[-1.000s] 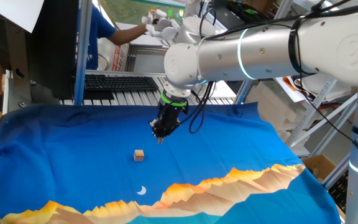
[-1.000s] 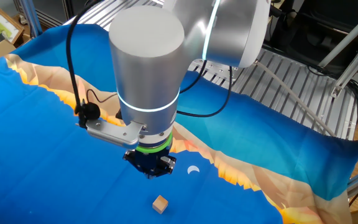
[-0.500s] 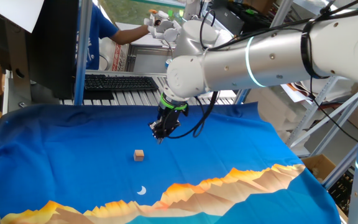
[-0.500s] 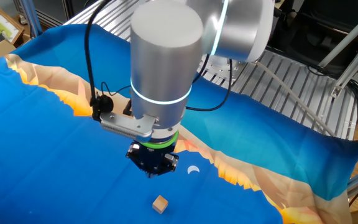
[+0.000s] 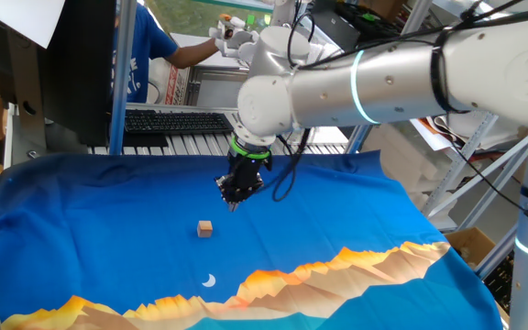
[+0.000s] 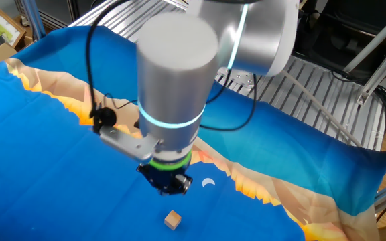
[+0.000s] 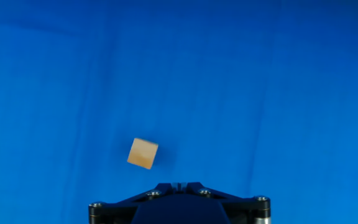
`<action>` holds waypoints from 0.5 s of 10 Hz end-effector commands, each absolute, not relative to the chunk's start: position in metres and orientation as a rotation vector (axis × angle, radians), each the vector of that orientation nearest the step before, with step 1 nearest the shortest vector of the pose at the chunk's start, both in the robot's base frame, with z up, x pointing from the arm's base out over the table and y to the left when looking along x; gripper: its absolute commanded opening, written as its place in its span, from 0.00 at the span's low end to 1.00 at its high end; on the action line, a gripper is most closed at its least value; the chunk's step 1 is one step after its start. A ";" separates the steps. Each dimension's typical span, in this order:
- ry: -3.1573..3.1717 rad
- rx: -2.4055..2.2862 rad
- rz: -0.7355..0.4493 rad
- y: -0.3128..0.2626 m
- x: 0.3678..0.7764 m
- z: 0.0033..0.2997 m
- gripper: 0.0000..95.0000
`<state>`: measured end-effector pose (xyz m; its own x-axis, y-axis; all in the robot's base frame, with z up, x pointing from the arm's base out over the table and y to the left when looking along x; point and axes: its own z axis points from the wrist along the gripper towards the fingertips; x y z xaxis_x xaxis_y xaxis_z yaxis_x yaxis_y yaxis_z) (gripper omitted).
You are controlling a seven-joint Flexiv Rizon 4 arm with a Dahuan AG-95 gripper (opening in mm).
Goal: Approach and touch the side of the small block
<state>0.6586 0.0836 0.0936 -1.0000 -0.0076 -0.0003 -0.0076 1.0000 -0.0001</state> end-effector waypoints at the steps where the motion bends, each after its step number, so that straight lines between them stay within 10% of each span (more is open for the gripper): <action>1: 3.152 0.236 -0.010 0.091 0.663 0.084 0.00; 5: 3.148 0.323 0.031 0.095 0.665 0.080 0.00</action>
